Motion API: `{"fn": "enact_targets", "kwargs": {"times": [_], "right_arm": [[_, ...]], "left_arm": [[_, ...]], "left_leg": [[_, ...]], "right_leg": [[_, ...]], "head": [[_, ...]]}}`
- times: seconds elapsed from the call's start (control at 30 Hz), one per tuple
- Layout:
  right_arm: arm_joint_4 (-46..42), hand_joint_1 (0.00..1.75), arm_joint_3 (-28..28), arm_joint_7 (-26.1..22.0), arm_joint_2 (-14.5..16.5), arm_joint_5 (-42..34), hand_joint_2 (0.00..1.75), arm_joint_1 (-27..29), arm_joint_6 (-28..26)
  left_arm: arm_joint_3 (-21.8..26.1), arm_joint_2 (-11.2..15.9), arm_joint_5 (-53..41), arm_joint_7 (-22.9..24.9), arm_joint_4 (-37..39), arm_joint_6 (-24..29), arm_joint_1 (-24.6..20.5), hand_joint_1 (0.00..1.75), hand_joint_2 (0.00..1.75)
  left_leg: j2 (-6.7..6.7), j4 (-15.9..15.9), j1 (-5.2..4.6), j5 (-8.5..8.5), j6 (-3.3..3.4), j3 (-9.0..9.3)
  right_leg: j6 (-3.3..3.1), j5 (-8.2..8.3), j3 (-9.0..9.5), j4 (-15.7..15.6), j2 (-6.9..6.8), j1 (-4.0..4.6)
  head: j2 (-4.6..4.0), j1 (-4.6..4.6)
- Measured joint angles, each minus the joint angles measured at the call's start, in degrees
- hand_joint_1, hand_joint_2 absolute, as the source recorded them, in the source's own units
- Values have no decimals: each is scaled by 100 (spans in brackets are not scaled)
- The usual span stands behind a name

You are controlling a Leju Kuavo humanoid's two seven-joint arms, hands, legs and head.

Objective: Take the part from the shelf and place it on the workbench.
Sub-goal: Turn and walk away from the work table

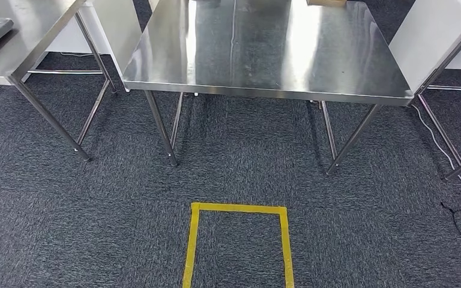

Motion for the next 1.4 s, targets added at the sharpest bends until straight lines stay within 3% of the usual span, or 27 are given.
{"fn": "enact_targets", "kwargs": {"times": [0.07, 0.1, 0.17, 0.23, 0.27, 0.33, 0.37, 0.4, 0.43, 0.47, 0.57, 0.63, 0.67, 0.73, 0.77, 0.83, 0.9, 0.93, 0.97, 1.03, 1.1, 1.17, 1.23, 1.27, 1.33, 1.37, 1.4], "right_arm": [[0, 0, 23, 0, -5, 7, 0, -18, 13], [0, 0, 35, 0, -5, 9, 0, -24, 15], [0, 0, 50, 1, -3, 9, 0, -24, 17], [1, 0, 54, 2, 8, 9, 0, -25, 20], [2, 0, 57, 2, 11, 9, 0, -28, 22], [2, 0, 68, 6, 12, 10, 0, -33, 25], [2, 0, 73, 12, 11, 11, 0, -31, 28], [2, 0, 76, 21, 11, 12, 0, -29, 32], [2, 0, 77, 31, 12, 14, 0, -28, 37], [2, 0, 77, 40, 13, 16, 0, -28, 42], [2, 0, 80, 67, 17, 18, 0, -35, 49], [2, 0, 81, 79, 22, 12, 0, -47, 48], [2, 0, 81, 81, 27, 5, 0, -54, 47], [2, 0, 81, 81, 31, -13, 0, -59, 45], [2, 0, 81, 82, 32, -20, 0, -59, 45], [2, 0, 81, 83, 34, -25, 0, -58, 45], [2, 0, 81, 83, 43, -26, 0, -57, 45], [2, 0, 81, 84, 45, -26, 0, -56, 45], [2, 0, 81, 84, 46, -26, 0, -56, 45], [2, 0, 81, 81, 46, -26, 0, -61, 45], [2, 0, 82, 64, 47, -26, 0, -80, 42], [2, 0, 83, 40, 56, -25, 0, -89, 32], [4, 0, 83, 32, 70, -23, 0, -80, 24], [6, 0, 83, 32, 76, -19, 0, -80, 23], [7, 0, 83, 34, 86, -10, 0, -77, 23], [7, 0, 83, 34, 91, -3, 0, -72, 23], [7, 0, 83, 31, 96, 2, 0, -67, 23]], "left_arm": [[8, -2, 1, 0, -1, -2, 0, 0, 0], [13, -1, 2, 0, -1, -3, -1, 0, 0], [26, 0, 3, 0, -1, -3, 1, 0, 0], [39, 6, 5, 0, -1, -2, 11, 0, 0], [44, 10, 7, 0, 0, -2, 17, 0, 0], [46, 18, 8, 1, 0, -1, 26, 0, 0], [46, 20, 7, 5, 0, -2, 27, 0, 0], [46, 21, 7, 11, 0, -4, 27, 0, 0], [46, 21, 4, 19, 0, -6, 27, 0, 0], [46, 22, 1, 28, 0, -8, 26, 0, 0], [46, 26, -7, 40, 0, -10, 6, 0, 0], [46, 30, -14, 44, 0, -12, -13, 0, 0], [46, 34, -23, 50, 0, -20, -20, 0, 0], [44, 37, -53, 73, 0, -38, -39, 0, 0], [43, 38, -69, 85, -1, -46, -54, 0, 0], [42, 40, -90, 100, -2, -52, -78, 0, 0], [42, 44, -97, 107, -2, -55, -86, 0, 0], [42, 45, -97, 108, -2, -56, -88, 0, 0], [43, 46, -97, 108, -2, -57, -89, 0, 0], [43, 47, -97, 107, -2, -59, -95, 0, 0], [42, 48, -97, 99, -2, -58, -103, 0, 0], [43, 52, -95, 86, -2, -55, -112, 0, 0], [44, 65, -86, 81, -2, -50, -113, 0, 0], [45, 73, -79, 80, -2, -48, -109, 0, 0], [45, 88, -65, 78, -2, -44, -100, 0, 0], [46, 91, -58, 75, -2, -44, -97, 0, 0], [46, 95, -49, 70, -2, -43, -95, 0, 0]], "left_leg": [[-5, 60, -18, 54, -50, -95], [-4, 84, -28, 83, -80, -126], [-2, 100, -36, 146, -142, -157], [-14, 153, -18, 91, -208, -208], [-20, 283, -5, -72, -244, -263], [-28, 882, 21, -620, -300, -448], [-29, 1260, 33, -863, -320, -538], [-30, 1561, 42, -982, -334, -592], [-30, 1690, 54, -965, -344, -564], [-29, 1622, 67, -850, -350, -448], [-41, 615, 100, -496, -348, 262], [-59, 214, 80, -484, -330, 482], [-63, 184, 59, -483, -319, 476], [-55, 103, 58, -430, -225, 424], [-46, 60, 59, -383, -151, 385], [-29, 23, 41, -267, -24, 271], [-10, 29, 16, -162, 13, 143], [-2, 32, 5, -109, 13, 78], [1, 36, -2, -56, 6, 11], [-1, 55, -8, 41, -23, -106], [-7, 83, -28, 127, -77, -183], [-10, 94, -46, 211, -135, -212], [-24, 115, -34, 230, -192, -251], [-30, 208, -20, 99, -224, -301], [-40, 707, 16, -440, -284, -468], [-39, 1097, 29, -745, -316, -565], [-40, 1456, 44, -929, -345, -632]], "right_leg": [[6, 136, 542, -854, 6, 22], [-18, 140, 678, -1115, 11, 37], [-68, 131, 682, -1236, 20, 68], [-163, 191, 617, -1234, 13, 6], [-233, 237, 583, -1239, 5, -22], [-333, 331, 504, -1236, -12, -30], [-356, 375, 447, -1230, -21, -24], [-357, 415, 395, -1220, -27, -20], [-345, 448, 336, -1202, -32, -22], [-327, 472, 281, -1179, -34, -28], [-270, 512, 130, -1060, -36, -36], [-196, 558, 53, -1006, -40, -22], [-144, 594, 27, -999, -40, -16], [-69, 568, -66, -931, -31, 5], [-77, 449, -149, -792, -22, 16], [-151, 22, -391, -192, -7, 20], [-162, -297, -583, 503, 0, 19], [-124, -309, -573, 651, 1, 18], [-72, -222, -454, 584, 2, 19], [5, 44, 75, -105, 2, 17], [-32, 124, 627, -947, 9, 51], [-101, 108, 777, -1272, 24, 91], [-180, 179, 676, -1249, 22, 23], [-246, 230, 627, -1246, 11, -14], [-353, 350, 505, -1246, -12, -49], [-382, 415, 436, -1242, -20, -37], [-378, 472, 369, -1232, -26, -32]], "head": [[1, -3], [1, -5], [1, -15], [0, -15], [1, -29], [1, -55], [1, -64], [1, -62], [1, -64], [1, -63], [1, -65], [1, -63], [1, -60], [1, -56], [1, -43], [1, -18], [1, -3], [1, -4], [1, -3], [1, -2], [0, -3], [-1, -16], [0, -28], [-1, -34], [-1, -48], [-1, -54], [0, -59]]}}
